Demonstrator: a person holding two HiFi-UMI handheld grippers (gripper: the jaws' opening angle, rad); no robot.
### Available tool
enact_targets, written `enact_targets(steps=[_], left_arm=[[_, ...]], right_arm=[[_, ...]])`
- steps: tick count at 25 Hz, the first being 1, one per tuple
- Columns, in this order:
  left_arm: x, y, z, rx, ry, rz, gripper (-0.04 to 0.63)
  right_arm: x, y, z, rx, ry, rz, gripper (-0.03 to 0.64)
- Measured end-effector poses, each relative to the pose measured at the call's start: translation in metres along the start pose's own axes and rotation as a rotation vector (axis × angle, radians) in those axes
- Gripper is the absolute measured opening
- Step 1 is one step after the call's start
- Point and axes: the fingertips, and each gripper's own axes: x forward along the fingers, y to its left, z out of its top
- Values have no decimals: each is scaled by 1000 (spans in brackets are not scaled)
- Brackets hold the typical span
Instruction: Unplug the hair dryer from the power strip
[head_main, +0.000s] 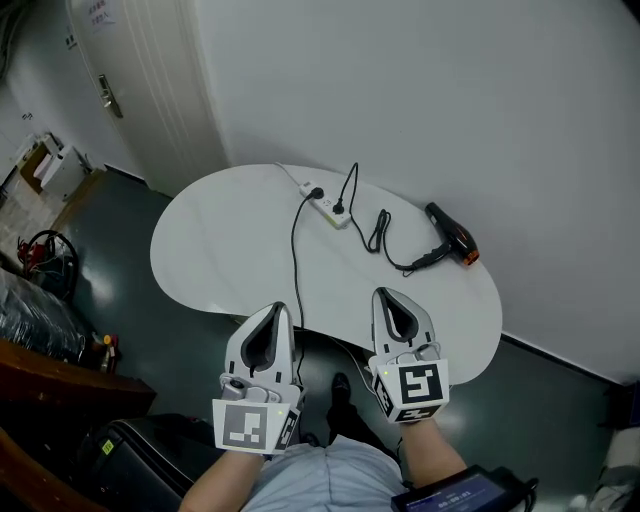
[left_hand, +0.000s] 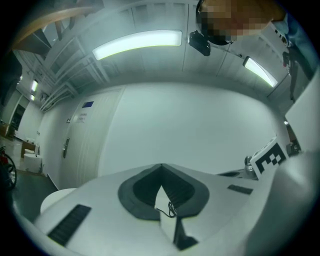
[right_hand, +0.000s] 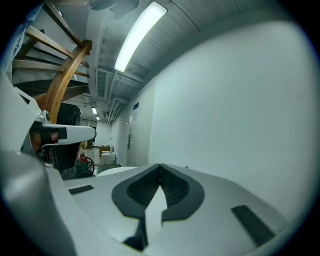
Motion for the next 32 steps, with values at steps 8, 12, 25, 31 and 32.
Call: enact_targets(steps=[8,12,25,31,32], left_arm=[[100,-12,-11,22,34,-16,-2],[135,-18,-9,37,27,-15,-2],[180,-15,-9,65,36,28,-2],[197,3,-25,44,59,42,-2],[202,7,-30,37,64,41,-2]], right_arm=[[66,-57,-6,49,21,41,0],[89,-77,3,53,0,72,0],[136,-103,15,62,-22,138,0],[164,-104,7,61,5,145,0],[170,-104,4,59,11,145,1]])
